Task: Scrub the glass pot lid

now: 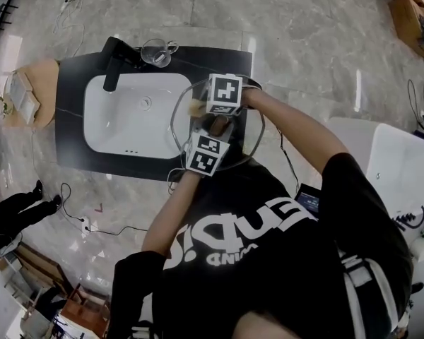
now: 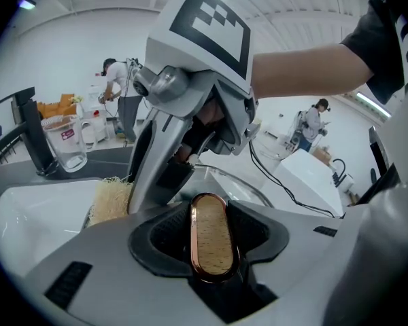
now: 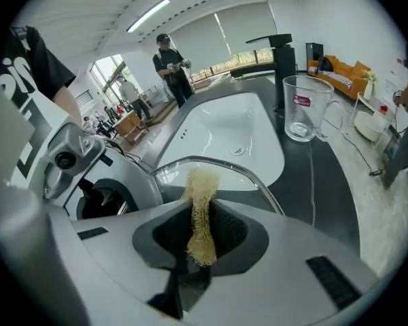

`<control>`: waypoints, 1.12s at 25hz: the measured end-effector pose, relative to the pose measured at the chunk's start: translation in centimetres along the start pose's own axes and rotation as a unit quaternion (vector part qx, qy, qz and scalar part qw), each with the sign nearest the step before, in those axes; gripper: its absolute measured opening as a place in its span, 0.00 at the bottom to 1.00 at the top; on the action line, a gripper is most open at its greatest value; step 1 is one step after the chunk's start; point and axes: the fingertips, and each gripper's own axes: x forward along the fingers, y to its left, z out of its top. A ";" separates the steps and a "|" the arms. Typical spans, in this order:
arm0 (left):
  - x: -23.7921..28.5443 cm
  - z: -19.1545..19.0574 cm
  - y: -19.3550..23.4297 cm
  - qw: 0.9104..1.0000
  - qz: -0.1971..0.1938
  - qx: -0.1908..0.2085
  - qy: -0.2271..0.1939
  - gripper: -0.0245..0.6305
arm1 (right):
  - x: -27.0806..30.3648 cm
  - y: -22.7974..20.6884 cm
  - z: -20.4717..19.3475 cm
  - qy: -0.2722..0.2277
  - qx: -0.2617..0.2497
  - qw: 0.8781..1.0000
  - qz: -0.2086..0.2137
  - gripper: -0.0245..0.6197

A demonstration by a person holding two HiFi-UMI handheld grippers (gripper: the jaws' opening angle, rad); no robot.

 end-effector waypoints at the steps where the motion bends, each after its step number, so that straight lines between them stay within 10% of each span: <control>1: 0.0 -0.1 0.0 1.000 0.000 -0.002 0.001 0.32 | 0.1 0.0 0.0 0.004 -0.003 1.000 0.005 0.11; 28: -0.1 0.0 -0.1 1.000 0.001 -0.004 0.001 0.32 | 4.6 2.9 6.4 0.039 -0.072 0.995 0.054 0.11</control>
